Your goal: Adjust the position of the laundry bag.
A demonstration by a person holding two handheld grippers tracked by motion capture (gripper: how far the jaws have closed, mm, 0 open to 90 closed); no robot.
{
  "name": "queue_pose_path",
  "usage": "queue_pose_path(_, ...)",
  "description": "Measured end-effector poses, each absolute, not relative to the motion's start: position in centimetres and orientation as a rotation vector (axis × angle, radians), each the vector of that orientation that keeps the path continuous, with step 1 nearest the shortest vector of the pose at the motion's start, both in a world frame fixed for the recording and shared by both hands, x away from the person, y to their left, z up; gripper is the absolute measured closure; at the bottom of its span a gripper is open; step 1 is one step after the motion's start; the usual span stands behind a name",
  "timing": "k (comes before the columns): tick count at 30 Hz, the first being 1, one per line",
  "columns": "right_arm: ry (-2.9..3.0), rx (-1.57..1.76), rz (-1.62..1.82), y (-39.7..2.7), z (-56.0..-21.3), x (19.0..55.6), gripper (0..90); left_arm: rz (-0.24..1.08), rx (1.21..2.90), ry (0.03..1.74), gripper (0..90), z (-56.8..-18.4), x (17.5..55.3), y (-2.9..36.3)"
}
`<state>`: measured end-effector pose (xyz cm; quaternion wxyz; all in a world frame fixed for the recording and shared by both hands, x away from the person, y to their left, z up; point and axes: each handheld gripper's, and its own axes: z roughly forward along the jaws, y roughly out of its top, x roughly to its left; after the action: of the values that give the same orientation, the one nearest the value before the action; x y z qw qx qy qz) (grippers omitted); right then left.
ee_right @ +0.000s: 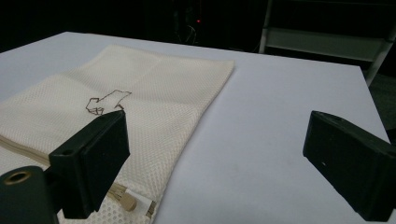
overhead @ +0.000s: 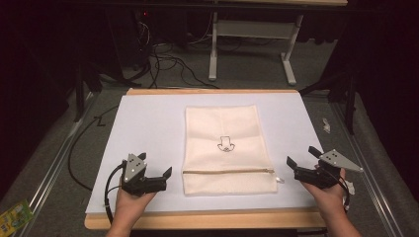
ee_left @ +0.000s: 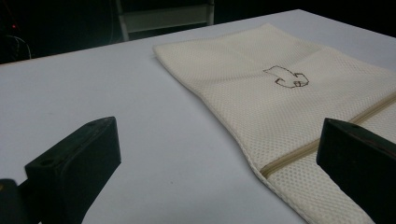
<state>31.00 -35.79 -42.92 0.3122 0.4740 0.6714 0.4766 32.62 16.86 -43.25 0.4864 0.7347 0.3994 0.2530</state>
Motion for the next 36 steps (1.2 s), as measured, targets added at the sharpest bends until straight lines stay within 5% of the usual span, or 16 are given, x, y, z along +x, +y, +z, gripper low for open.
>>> queue_pose_path(17, 1.792, 1.285, 1.264, -36.8, -43.1, 30.2, 11.8, 0.574, 1.793, 0.960, 1.7, -43.4, 33.5, 16.0)
queue_pose_path(29, 1.900, 1.411, 1.171, -37.0, -44.6, 31.1, 61.3, 0.552, 1.836, 0.943, 2.6, -43.9, 34.3, 14.9)
queue_pose_path(33, 1.993, 1.415, 1.136, -36.1, -45.2, 31.8, 90.0, 0.547, 1.850, 0.928, 4.2, -44.2, 34.2, 14.6)
queue_pose_path(36, 2.059, 1.425, 1.128, -35.2, -45.5, 32.1, 90.0, 0.546, 1.857, 0.919, 8.4, -44.3, 34.1, 14.4)
